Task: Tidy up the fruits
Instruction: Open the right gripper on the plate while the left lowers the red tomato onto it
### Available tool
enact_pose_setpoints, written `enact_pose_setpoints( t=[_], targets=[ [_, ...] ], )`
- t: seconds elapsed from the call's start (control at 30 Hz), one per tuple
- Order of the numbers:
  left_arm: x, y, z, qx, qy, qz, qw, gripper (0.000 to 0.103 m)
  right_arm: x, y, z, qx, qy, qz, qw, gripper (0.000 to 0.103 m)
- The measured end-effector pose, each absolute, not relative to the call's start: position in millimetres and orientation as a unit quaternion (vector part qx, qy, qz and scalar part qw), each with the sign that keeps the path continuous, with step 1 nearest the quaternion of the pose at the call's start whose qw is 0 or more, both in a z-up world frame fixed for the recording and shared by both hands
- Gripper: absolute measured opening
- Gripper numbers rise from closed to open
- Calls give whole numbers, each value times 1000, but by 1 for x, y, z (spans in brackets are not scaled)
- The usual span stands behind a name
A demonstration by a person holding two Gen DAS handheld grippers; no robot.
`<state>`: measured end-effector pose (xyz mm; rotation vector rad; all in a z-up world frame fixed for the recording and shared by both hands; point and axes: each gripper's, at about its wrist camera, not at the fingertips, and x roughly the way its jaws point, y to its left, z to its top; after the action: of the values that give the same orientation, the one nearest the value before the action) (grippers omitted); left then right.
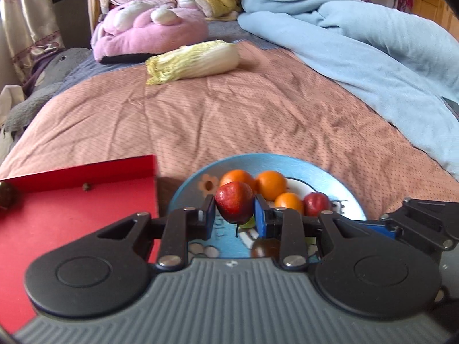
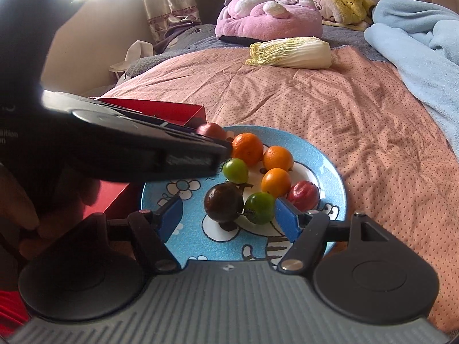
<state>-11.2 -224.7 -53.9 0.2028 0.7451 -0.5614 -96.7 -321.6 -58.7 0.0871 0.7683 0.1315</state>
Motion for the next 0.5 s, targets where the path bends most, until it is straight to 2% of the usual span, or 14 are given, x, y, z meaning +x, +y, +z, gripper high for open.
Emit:
enact_pose_setpoints(
  t=[0.37,0.43,0.5],
  targets=[
    [-19,-244,-53,121,354,-316,872,33,-92,-325,-64,35,385,68,920,77],
    [-21,-244,-52,126,347,-320,873,38,-91,-324,-64,36,385,70,920,77],
    [-24,-243,-50,132,339,-321,875,51,-90,-324,-64,38,385,70,919,77]
  ],
)
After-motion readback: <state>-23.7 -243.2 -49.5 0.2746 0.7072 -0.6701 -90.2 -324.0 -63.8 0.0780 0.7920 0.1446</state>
